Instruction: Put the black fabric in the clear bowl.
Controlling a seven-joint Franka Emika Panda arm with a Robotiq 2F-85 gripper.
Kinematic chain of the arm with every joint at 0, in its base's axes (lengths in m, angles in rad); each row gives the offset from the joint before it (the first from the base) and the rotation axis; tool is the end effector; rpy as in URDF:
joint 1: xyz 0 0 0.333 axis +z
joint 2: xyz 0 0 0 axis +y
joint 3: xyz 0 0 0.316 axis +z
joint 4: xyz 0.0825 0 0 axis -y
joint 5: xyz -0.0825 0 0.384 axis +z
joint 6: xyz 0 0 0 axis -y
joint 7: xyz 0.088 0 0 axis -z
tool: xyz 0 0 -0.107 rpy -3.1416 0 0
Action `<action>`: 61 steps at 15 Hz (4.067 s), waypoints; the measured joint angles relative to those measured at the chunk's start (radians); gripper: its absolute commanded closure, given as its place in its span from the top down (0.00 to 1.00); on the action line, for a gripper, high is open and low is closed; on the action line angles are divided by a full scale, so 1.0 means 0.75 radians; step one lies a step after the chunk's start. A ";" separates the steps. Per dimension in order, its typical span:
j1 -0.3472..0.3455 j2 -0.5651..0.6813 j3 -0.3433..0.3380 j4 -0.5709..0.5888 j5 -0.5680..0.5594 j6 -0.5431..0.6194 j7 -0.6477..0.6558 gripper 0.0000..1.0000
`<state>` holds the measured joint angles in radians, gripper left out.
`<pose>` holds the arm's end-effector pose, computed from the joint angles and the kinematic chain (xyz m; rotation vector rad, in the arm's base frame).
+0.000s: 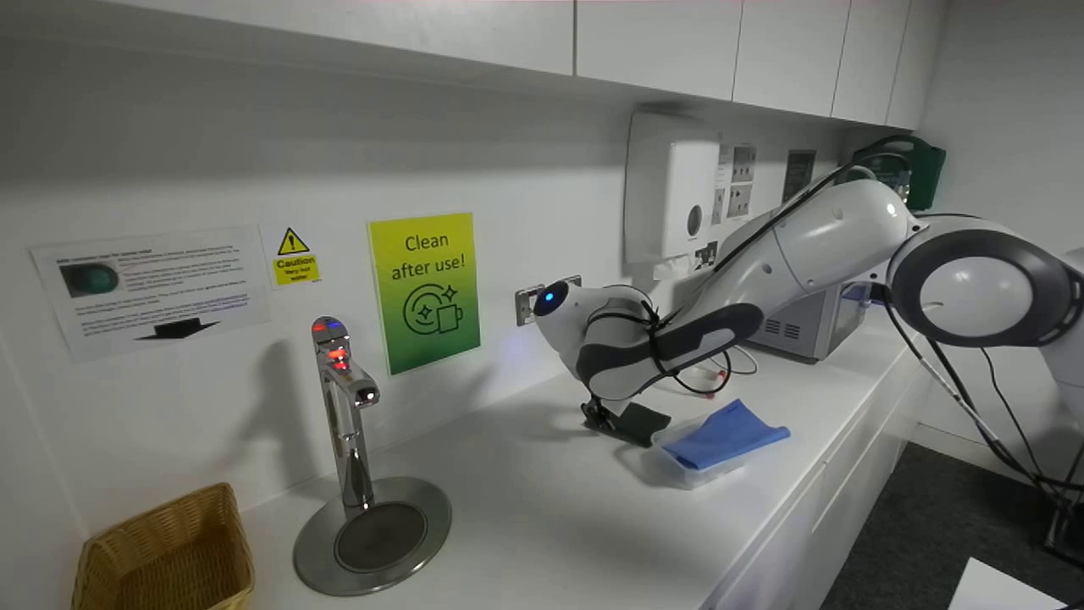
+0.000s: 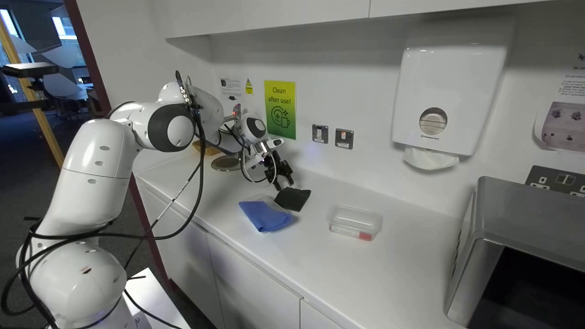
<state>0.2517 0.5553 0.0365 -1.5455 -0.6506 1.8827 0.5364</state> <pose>0.6658 0.1464 0.3241 2.5320 0.0291 0.0511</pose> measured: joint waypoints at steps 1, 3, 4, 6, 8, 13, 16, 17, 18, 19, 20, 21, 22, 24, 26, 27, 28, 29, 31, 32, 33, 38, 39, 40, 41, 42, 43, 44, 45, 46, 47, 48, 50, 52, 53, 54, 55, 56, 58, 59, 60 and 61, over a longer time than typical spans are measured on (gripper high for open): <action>0.000 0.004 0.000 0.000 0.001 0.000 0.000 1.00; 0.001 0.012 0.000 0.001 0.001 0.000 0.000 1.00; 0.002 0.014 0.000 0.001 0.002 0.000 0.000 1.00; 0.005 0.017 -0.002 0.001 0.002 0.000 0.000 1.00; 0.011 0.017 -0.008 0.001 0.002 0.000 0.000 1.00; 0.013 0.019 -0.035 0.001 0.002 -0.013 -0.001 1.00; 0.011 0.021 -0.057 0.001 0.002 -0.037 -0.001 1.00; 0.011 0.021 -0.062 0.001 0.002 -0.046 -0.001 1.00; 0.011 0.021 -0.067 0.001 0.002 -0.050 -0.001 1.00; 0.011 0.021 -0.071 0.001 0.002 -0.052 -0.001 1.00; 0.011 0.021 -0.075 0.001 0.002 -0.052 -0.001 1.00; 0.011 0.022 -0.076 0.001 0.002 -0.052 -0.002 1.00; 0.011 0.022 -0.077 0.001 0.002 -0.052 -0.003 1.00; 0.012 0.022 -0.076 0.001 0.002 -0.052 -0.015 1.00; 0.012 0.022 -0.073 0.001 0.002 -0.052 -0.057 1.00; 0.012 0.022 -0.072 0.000 0.002 -0.052 -0.083 1.00; 0.013 0.022 -0.072 0.000 0.001 -0.052 -0.111 1.00; 0.012 0.022 -0.072 -0.001 0.001 -0.052 -0.139 1.00; 0.012 0.022 -0.072 -0.004 -0.002 -0.052 -0.190 1.00; 0.012 0.022 -0.072 -0.005 -0.003 -0.053 -0.212 1.00; 0.012 0.022 -0.073 -0.007 -0.005 -0.055 -0.230 1.00; 0.009 0.021 -0.088 -0.014 -0.020 -0.061 -0.278 1.00; 0.008 0.021 -0.092 -0.016 -0.025 -0.061 -0.280 1.00; 0.007 0.021 -0.096 -0.018 -0.031 -0.061 -0.280 1.00; 0.004 0.021 -0.100 -0.019 -0.034 -0.061 -0.280 0.75; 0.002 0.021 -0.104 -0.020 -0.036 -0.061 -0.280 0.74; -0.002 0.020 -0.106 -0.021 -0.037 -0.061 -0.280 0.68; -0.006 0.019 -0.106 -0.021 -0.037 -0.061 -0.280 0.59; -0.009 0.017 -0.106 -0.021 -0.037 -0.061 -0.280 0.51; -0.013 0.014 -0.106 -0.021 -0.037 -0.061 -0.280 0.44; -0.017 0.011 -0.106 -0.021 -0.037 -0.061 -0.280 0.36; -0.020 0.008 -0.106 -0.021 -0.036 -0.061 -0.280 0.29; -0.026 0.004 -0.107 -0.021 -0.036 -0.061 -0.279 0.13; -0.028 0.002 -0.107 -0.020 -0.036 -0.061 -0.279 0.00; -0.029 0.002 -0.107 -0.020 -0.035 -0.061 -0.279 0.00; -0.029 0.001 -0.107 -0.020 -0.035 -0.061 -0.278 0.00; -0.029 0.001 -0.107 -0.020 -0.034 -0.061 -0.278 0.00; -0.029 0.000 -0.107 -0.020 -0.034 -0.061 -0.277 0.00; -0.029 -0.002 -0.107 -0.020 -0.033 -0.061 -0.277 0.00; -0.029 -0.004 -0.107 -0.020 -0.033 -0.061 -0.277 0.00; -0.029 -0.006 -0.107 -0.020 -0.032 -0.061 -0.277 0.00; -0.029 -0.010 -0.107 -0.020 -0.032 -0.061 -0.276 0.00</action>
<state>0.2298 0.5476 -0.0435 -1.5602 -0.6747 1.8372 0.3292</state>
